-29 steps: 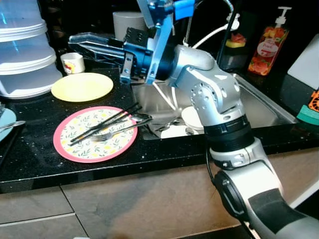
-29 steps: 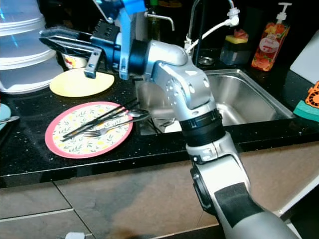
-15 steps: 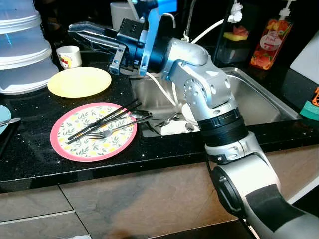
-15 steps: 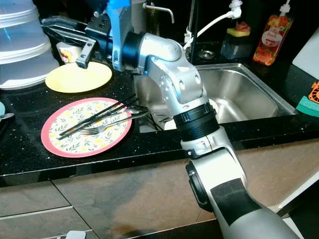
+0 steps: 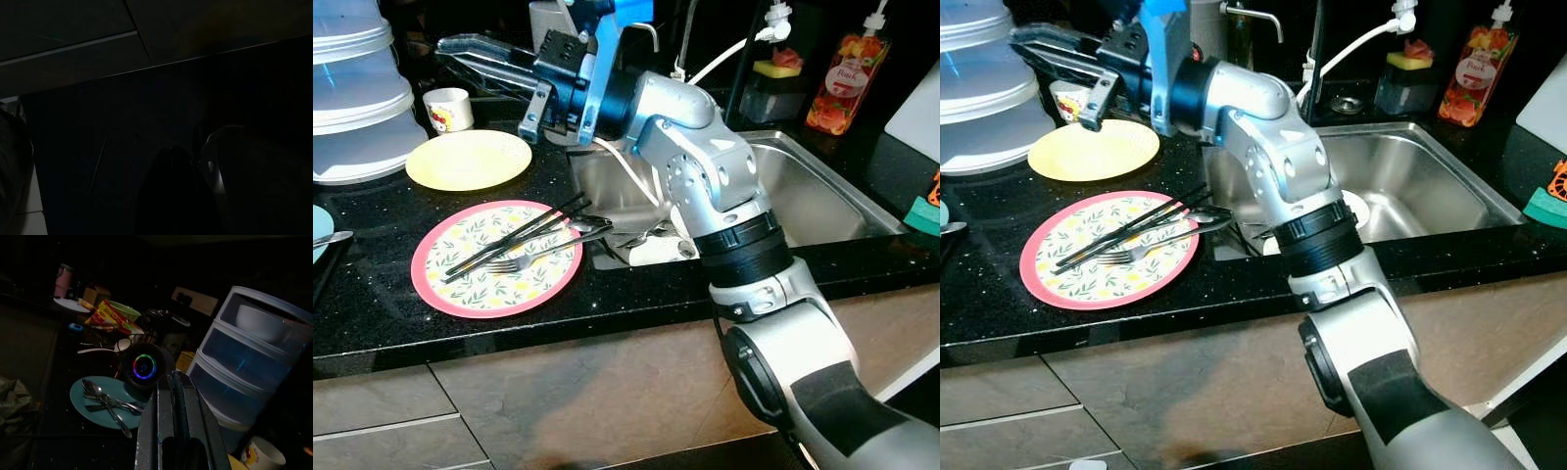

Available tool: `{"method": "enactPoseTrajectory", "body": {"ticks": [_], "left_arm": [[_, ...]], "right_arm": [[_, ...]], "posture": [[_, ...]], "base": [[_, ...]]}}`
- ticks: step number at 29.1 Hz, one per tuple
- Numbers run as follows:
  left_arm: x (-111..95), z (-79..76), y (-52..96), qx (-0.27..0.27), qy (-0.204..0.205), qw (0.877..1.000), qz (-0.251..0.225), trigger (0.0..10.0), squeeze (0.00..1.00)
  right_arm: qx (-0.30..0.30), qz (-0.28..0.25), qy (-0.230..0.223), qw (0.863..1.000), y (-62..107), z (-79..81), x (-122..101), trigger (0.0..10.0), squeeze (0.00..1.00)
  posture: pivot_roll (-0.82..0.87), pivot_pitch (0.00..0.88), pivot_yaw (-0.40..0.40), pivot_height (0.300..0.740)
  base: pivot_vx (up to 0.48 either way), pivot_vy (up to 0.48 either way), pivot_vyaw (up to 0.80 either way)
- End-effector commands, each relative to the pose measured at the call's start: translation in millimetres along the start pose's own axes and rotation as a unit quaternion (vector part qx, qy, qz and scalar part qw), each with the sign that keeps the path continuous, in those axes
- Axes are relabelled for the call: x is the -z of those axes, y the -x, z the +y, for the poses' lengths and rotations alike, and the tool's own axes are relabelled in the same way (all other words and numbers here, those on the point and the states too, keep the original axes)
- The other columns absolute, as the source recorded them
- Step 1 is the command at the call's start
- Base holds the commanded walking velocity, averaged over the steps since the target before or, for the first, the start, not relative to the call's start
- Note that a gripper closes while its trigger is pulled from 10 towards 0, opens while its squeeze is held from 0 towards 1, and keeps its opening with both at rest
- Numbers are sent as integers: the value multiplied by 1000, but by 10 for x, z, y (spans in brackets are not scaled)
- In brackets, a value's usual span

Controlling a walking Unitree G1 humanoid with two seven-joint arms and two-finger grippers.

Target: Kitchen organization

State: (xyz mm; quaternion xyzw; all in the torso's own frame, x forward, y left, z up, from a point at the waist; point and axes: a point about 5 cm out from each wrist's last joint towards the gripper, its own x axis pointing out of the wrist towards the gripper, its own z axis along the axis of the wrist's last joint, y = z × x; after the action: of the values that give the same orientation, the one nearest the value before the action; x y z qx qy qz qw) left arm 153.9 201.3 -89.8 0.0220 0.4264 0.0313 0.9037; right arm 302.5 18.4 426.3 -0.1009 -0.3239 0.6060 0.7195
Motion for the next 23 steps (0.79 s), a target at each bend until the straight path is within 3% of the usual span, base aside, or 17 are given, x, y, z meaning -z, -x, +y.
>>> {"method": "enactPoseTrajectory", "body": {"ticks": [1, 3, 7, 14, 18, 19, 23], "left_arm": [[62, 16, 16, -3, 0, 1000, 14, 10000, 0], [61, 18, 15, -3, 0, 1000, 14, 10000, 0], [72, 41, 19, -5, -1, 1000, 18, 10000, 0], [91, 35, 26, -5, -1, 1000, 20, 10000, 0], [84, -11, 29, 1, -16, 1000, 8, 10000, 0], [22, -17, 28, 15, -34, 999, -19, 10000, 0], [-81, 48, 56, 22, -38, 996, -75, 10000, 0]], "right_arm": [[-1, -3, 0, 1000, -29, 6, -16, 10000, 0], [-1, -2, -1, 1000, -16, 15, -4, 10000, 0], [-20, -38, 4, 999, -66, 89, -182, 10000, 0], [22, 11, -10, 1000, 51, 3, 104, 10000, 0], [68, 37, -55, 995, 336, 66, 425, 10000, 0], [126, 73, -86, 986, 571, 113, 717, 10000, 0], [186, 128, -114, 968, 844, 201, 1093, 10000, 0]], "posture": [[1, 136, -11, 740], [1, 136, -11, 740], [3, 133, -10, 740], [9, 118, -20, 740], [16, 94, -43, 740], [17, 80, -45, 740], [13, 63, -42, 740]], "base": [[0, 0, 0], [0, 0, 0], [0, 0, 0], [0, 0, 0], [0, 0, 0], [0, 0, 0], [0, 0, 0]]}}
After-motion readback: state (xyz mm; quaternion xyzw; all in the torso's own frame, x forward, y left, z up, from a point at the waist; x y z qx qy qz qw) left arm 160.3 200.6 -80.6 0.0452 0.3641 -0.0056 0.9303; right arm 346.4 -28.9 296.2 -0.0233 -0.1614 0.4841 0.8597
